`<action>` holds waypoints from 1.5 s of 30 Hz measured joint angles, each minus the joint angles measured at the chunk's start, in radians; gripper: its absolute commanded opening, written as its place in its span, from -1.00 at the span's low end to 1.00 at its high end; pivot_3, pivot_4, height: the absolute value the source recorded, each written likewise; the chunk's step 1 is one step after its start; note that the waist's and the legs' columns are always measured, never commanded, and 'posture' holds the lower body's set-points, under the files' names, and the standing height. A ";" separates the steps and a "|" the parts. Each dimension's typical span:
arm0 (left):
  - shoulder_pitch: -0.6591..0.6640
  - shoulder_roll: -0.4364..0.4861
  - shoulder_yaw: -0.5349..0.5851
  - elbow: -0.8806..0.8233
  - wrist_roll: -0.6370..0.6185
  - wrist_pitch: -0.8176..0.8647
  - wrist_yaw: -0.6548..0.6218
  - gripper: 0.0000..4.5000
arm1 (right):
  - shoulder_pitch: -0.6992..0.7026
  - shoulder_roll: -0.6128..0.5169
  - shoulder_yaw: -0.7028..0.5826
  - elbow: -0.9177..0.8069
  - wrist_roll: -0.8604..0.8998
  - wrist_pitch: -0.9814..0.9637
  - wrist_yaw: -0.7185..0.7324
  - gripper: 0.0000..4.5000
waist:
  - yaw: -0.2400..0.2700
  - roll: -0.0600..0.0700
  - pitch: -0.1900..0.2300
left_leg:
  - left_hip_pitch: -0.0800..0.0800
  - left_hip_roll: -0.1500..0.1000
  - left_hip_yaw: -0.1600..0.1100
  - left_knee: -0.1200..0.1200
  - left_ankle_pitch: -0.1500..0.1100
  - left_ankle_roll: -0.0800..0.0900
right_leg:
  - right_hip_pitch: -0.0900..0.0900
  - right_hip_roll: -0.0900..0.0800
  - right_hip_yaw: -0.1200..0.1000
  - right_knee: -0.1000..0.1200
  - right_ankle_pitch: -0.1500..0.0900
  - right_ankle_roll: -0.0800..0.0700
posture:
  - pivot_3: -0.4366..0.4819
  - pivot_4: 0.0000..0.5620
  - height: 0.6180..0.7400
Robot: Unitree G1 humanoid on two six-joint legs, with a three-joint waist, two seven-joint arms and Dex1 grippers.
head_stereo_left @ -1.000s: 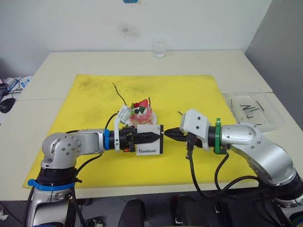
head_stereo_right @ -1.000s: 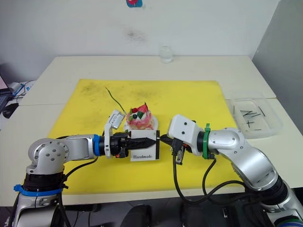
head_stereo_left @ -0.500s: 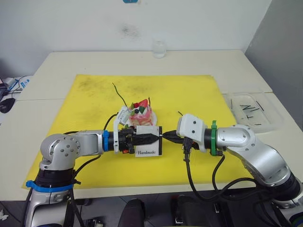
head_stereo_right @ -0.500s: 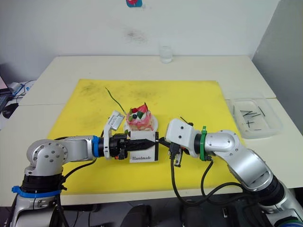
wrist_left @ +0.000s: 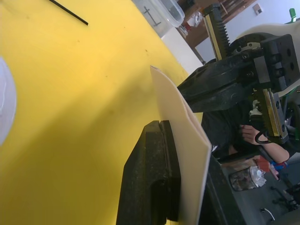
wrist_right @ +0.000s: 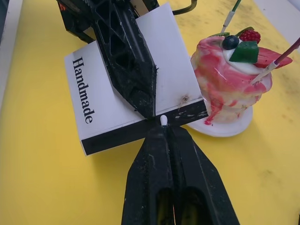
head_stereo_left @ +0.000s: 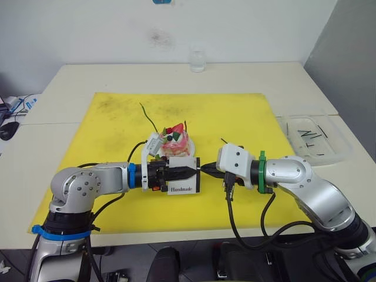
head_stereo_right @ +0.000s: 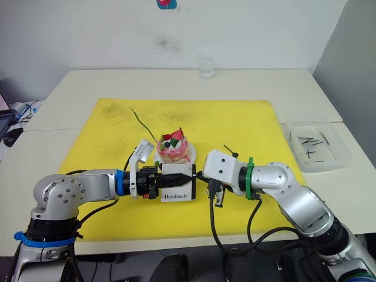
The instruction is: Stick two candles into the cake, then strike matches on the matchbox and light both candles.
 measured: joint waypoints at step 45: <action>0.195 0.174 0.062 -0.102 0.045 -0.080 -0.090 -1.00 | -0.533 0.350 0.004 0.456 -0.093 -0.083 -0.088 -0.98 | -0.001 -0.004 0.003 | 0.000 0.002 0.000 0.000 0.000 0.000 | -0.001 -0.002 0.001 0.001 0.000 -0.001 | -0.05 -0.47 1.00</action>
